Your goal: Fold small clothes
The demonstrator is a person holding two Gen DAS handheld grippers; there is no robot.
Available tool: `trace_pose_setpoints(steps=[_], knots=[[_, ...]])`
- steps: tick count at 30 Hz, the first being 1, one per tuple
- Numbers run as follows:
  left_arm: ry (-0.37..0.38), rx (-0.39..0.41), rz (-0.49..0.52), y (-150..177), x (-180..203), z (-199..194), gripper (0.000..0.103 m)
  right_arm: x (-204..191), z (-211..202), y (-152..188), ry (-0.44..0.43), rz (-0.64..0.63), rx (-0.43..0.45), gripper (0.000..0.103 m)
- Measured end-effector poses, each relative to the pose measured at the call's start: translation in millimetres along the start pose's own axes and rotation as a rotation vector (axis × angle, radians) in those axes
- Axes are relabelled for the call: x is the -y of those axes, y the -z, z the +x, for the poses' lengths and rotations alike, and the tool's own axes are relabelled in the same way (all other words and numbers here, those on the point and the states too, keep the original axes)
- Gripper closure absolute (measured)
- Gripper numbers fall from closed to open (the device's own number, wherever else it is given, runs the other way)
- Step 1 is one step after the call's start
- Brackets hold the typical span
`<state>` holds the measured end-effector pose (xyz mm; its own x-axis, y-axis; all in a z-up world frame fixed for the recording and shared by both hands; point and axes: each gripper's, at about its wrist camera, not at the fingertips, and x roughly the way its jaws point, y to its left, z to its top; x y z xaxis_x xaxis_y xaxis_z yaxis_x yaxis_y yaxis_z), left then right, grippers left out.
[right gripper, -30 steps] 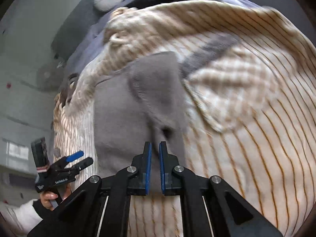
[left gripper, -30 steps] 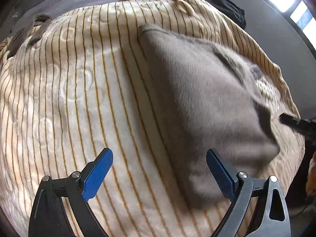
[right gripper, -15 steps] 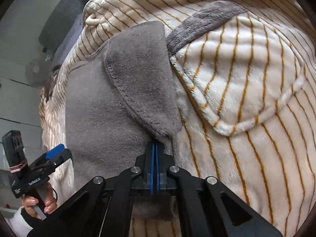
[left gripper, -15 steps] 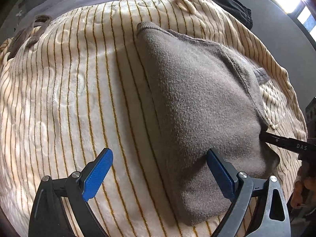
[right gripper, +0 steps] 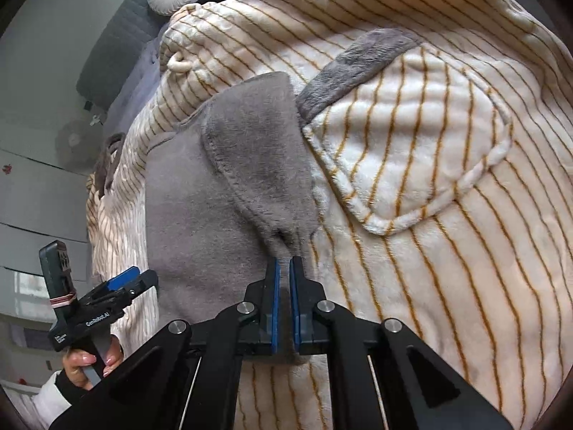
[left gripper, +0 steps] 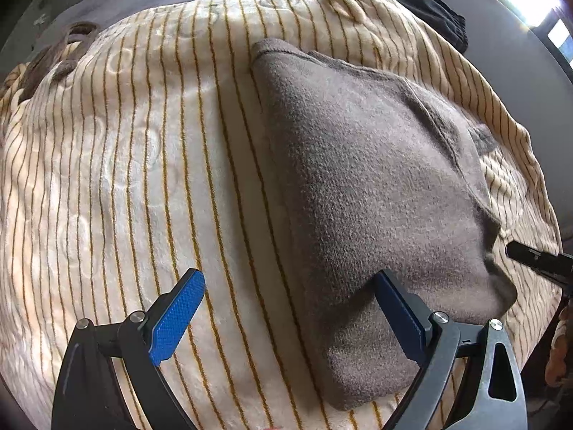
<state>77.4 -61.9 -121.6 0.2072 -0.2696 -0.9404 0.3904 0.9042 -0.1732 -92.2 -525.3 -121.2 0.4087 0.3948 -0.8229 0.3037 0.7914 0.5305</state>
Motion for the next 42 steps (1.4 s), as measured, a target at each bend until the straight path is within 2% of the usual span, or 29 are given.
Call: trace_pose_setpoints(steps=[1,2,4,6,8,10,14,21,24,27,32,37,42], knots=[[-0.003,0.001,-0.006,-1,-1,0,0.005,3,0,-1,0.003,0.010,-0.002,0.094],[-0.010,-0.002,-0.012,-1,-1,0,0.000,6,0,-2,0.001,0.024,-0.005,0.085],[-0.031,-0.013,-0.017,-3,-3,1,0.000,9,1,-3,0.005,0.042,-0.003,0.055],[-0.030,-0.027,-0.030,-4,-5,2,0.000,9,0,-3,0.011,0.041,0.002,0.039],[-0.034,-0.040,-0.037,-6,-7,4,0.000,8,1,-4,0.014,0.030,0.000,0.038],[-0.058,-0.035,-0.026,-8,-5,4,0.000,7,2,-7,0.018,0.021,-0.006,0.030],[-0.087,-0.023,0.005,-12,-1,3,0.000,5,6,-14,0.021,0.008,-0.014,0.030],[-0.002,-0.069,-0.044,-15,-17,10,0.000,0,14,-25,-0.004,-0.022,-0.035,0.030],[0.009,-0.031,-0.043,-20,-23,2,0.000,2,15,-31,-0.051,-0.013,-0.026,0.030],[0.018,0.003,-0.061,-32,-30,-1,0.000,10,20,-42,-0.138,0.026,-0.039,0.030],[0.097,-0.002,-0.055,-53,-29,18,0.000,16,41,-59,-0.261,0.037,-0.115,0.030],[0.219,-0.041,-0.088,-65,-14,50,0.000,21,68,-72,-0.315,0.050,-0.182,0.029],[0.287,-0.033,-0.117,-78,-1,64,0.000,20,85,-86,-0.405,0.068,-0.228,0.027]])
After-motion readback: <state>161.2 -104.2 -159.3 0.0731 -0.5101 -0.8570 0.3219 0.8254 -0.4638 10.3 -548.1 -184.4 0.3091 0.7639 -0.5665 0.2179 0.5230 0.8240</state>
